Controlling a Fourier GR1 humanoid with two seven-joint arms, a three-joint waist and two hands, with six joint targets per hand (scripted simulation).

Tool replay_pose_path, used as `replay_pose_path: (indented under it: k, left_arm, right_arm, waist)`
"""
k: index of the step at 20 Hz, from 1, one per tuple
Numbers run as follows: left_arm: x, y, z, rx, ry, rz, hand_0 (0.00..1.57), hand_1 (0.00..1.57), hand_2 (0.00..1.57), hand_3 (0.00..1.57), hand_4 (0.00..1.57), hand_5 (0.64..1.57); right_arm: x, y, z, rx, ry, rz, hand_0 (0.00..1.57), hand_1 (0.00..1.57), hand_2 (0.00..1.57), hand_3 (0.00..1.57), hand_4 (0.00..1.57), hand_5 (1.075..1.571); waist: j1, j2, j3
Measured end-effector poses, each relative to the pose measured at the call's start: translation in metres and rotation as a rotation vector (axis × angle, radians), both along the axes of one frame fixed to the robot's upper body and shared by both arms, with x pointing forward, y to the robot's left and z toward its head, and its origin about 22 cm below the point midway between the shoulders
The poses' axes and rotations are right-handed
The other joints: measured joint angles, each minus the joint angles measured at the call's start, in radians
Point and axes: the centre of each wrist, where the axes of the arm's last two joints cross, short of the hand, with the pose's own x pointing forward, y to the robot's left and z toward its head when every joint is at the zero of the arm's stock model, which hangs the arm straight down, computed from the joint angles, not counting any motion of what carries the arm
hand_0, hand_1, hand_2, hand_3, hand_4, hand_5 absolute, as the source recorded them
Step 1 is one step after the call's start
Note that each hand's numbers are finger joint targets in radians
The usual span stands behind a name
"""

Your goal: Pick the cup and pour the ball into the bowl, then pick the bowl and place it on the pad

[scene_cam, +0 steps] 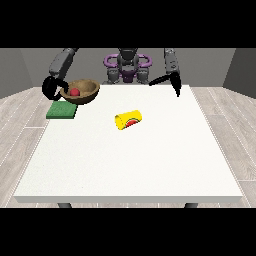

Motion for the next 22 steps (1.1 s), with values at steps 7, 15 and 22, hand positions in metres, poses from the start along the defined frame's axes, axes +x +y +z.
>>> replay_pose_path:
  k: [7,15,22]
  left_arm:
    - [0.005,-0.029,0.036,0.032,-0.169,-0.033,0.0,0.0,0.0,0.0,0.0,1.565]
    - [-0.003,-0.036,0.082,0.044,-0.319,-0.049,0.0,0.0,0.0,0.0,0.0,1.564]
    - [-0.021,-0.044,0.099,0.041,-0.341,-0.044,0.0,0.0,0.0,0.0,0.0,1.564]
  right_arm:
    - [-0.025,-0.069,0.023,0.025,-0.137,-0.062,1.57,1.57,1.57,1.19,1.01,1.567]
    - [-0.047,-0.12,0.055,-0.057,-0.288,-0.109,1.57,1.57,1.57,0.0,1.04,1.569]
    - [-0.051,-0.129,0.06,-0.087,-0.301,-0.119,1.57,1.57,1.57,0.0,0.91,1.568]
  waist:
    - [0.044,0.163,0.0012]
    - [0.057,0.315,0.002]
    - [0.05,0.326,0.0016]
